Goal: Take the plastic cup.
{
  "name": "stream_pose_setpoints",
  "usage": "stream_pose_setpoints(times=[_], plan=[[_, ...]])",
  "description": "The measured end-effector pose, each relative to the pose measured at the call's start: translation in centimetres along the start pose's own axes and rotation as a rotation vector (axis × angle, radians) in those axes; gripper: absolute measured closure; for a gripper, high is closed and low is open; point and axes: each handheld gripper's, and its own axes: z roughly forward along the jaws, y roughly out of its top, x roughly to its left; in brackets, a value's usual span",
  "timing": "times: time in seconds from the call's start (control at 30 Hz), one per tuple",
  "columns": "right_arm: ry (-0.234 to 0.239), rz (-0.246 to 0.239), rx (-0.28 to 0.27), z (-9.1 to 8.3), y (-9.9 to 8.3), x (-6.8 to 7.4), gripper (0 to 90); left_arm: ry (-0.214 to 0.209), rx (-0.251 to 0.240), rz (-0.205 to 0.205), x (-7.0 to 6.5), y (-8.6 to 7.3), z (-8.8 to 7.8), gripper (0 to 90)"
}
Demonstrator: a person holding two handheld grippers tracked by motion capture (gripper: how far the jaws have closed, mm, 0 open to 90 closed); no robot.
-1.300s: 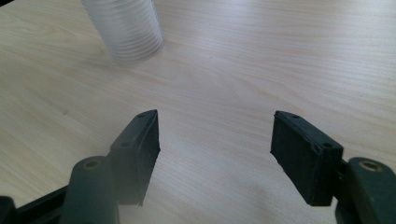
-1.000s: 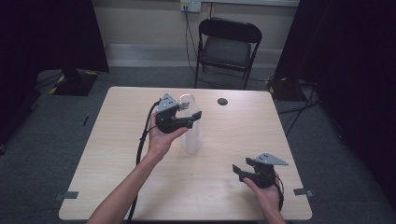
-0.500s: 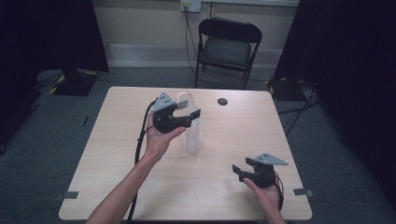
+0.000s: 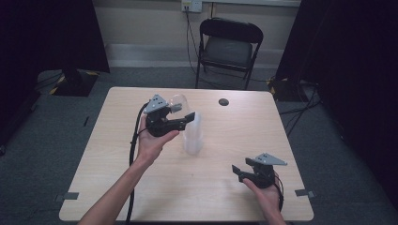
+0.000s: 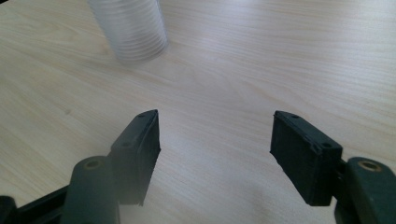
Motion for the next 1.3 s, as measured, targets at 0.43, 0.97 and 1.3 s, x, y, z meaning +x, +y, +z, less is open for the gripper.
stream_pose_setpoints(times=[0.43,0.97,1.3], plan=[[0.014,-0.016,-0.017,-0.2,0.3,0.5,34.0,-0.025,-0.003,-0.07,-0.4,-0.4,-2.6,34.2],[0.039,-0.095,-0.077,-0.4,0.7,2.1,37.2,-0.115,0.095,-0.058,-1.3,-2.4,-3.2,35.7],[0.081,-0.126,-0.123,-0.3,1.0,3.8,43.0,-0.122,0.102,-0.025,-2.2,-4.3,-2.8,36.8]])
